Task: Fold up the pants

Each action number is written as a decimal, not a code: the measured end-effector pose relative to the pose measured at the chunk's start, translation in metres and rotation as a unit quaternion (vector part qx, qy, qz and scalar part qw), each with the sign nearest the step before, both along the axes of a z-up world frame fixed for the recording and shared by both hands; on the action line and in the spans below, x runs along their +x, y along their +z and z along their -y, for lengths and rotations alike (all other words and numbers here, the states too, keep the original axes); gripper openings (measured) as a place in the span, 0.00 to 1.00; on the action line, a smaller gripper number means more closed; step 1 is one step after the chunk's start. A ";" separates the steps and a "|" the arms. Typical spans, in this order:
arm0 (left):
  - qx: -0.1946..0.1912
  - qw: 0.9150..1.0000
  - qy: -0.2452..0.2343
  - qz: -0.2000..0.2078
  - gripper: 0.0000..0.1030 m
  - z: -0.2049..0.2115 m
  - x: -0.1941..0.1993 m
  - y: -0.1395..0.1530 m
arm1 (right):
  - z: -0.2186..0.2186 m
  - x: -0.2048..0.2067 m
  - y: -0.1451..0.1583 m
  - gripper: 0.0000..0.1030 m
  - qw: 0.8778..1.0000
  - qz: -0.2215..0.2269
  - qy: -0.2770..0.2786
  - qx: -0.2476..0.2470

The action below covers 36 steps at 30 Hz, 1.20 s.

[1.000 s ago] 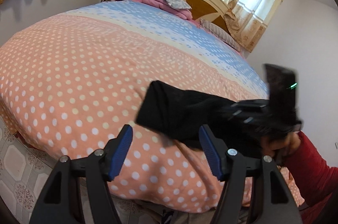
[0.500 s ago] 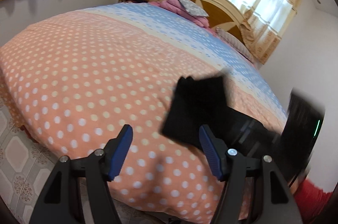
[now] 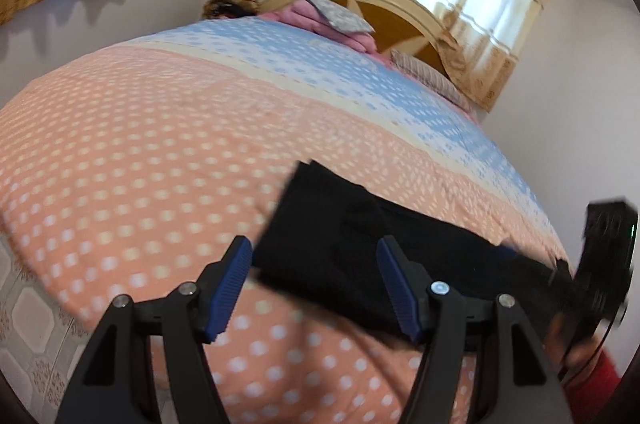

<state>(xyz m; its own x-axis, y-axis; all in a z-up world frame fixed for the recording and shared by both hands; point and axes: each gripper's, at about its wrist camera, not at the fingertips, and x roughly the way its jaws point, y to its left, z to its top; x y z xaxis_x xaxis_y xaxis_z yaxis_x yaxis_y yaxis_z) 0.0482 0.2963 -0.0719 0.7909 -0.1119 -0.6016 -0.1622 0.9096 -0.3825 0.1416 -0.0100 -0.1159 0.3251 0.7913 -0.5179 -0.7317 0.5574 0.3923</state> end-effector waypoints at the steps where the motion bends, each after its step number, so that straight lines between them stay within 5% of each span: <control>1: 0.007 1.000 -0.005 -0.004 0.66 0.008 0.009 -0.003 | 0.018 0.011 0.004 0.60 1.000 0.006 -0.024 -0.002; 6: 0.043 0.999 -0.010 -0.013 0.66 0.037 0.035 -0.012 | 0.091 0.078 0.011 0.60 0.992 -0.003 -0.120 -0.048; 12: 0.174 0.983 0.001 -0.059 0.67 0.071 0.044 -0.030 | 0.084 0.088 -0.017 0.60 0.991 -0.095 -0.025 -0.095; 15: 0.212 0.975 0.008 -0.067 0.73 0.081 0.047 -0.034 | 0.070 0.057 -0.018 0.60 0.992 -0.073 0.019 -0.099; 21: 0.205 0.976 0.019 -0.068 0.76 0.079 0.048 -0.035 | 0.062 0.031 -0.031 0.60 0.989 -0.063 0.035 -0.128; 26: 0.198 0.977 0.022 -0.070 0.76 0.079 0.049 -0.034 | 0.068 0.062 -0.016 0.60 0.994 -0.072 0.000 -0.082; 31: 0.193 0.979 0.021 -0.069 0.76 0.079 0.048 -0.034 | 0.038 0.072 -0.040 0.61 0.977 -0.201 0.055 -0.042; 36: 0.190 0.979 0.019 -0.069 0.76 0.079 0.049 -0.034 | 0.003 0.072 -0.035 0.64 0.984 -0.159 0.064 -0.046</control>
<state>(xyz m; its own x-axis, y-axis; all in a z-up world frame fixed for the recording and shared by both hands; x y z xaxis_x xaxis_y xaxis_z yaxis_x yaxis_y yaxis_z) 0.0974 0.2177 -0.1060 0.6981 0.1683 -0.6959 -0.2246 0.9744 0.0103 0.2140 -0.0128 -0.1506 0.0356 0.7606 -0.6482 -0.6468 0.5120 0.5652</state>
